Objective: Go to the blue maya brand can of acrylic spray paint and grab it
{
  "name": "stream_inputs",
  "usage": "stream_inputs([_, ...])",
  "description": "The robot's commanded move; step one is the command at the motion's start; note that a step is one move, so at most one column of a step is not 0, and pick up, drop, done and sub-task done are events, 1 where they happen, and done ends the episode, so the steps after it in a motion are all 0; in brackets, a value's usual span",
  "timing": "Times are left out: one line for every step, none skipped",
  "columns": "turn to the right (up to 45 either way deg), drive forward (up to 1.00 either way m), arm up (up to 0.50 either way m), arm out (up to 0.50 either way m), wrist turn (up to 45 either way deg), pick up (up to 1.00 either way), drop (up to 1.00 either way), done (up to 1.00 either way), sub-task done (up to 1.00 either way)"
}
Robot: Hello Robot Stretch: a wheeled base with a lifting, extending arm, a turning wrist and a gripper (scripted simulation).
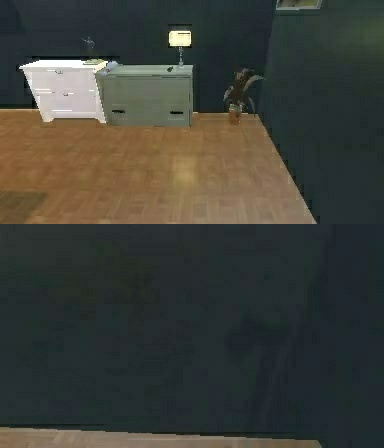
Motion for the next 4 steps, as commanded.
stream_inputs([-36.0, 0.0, 0.0, 0.0, 0.0, 0.0, 0.0, 0.0, 0.0])
stream_inputs([0.0, 0.4, 0.0, 0.0, 0.0, 0.0, 0.0, 0.0, 0.0])
stream_inputs([-33.0, 0.0, 0.0, 0.0, 0.0, 0.0, 0.0, 0.0, 0.0])
stream_inputs([0.0, 0.6, 0.0, 0.0, 0.0, 0.0, 0.0, 0.0, 0.0])
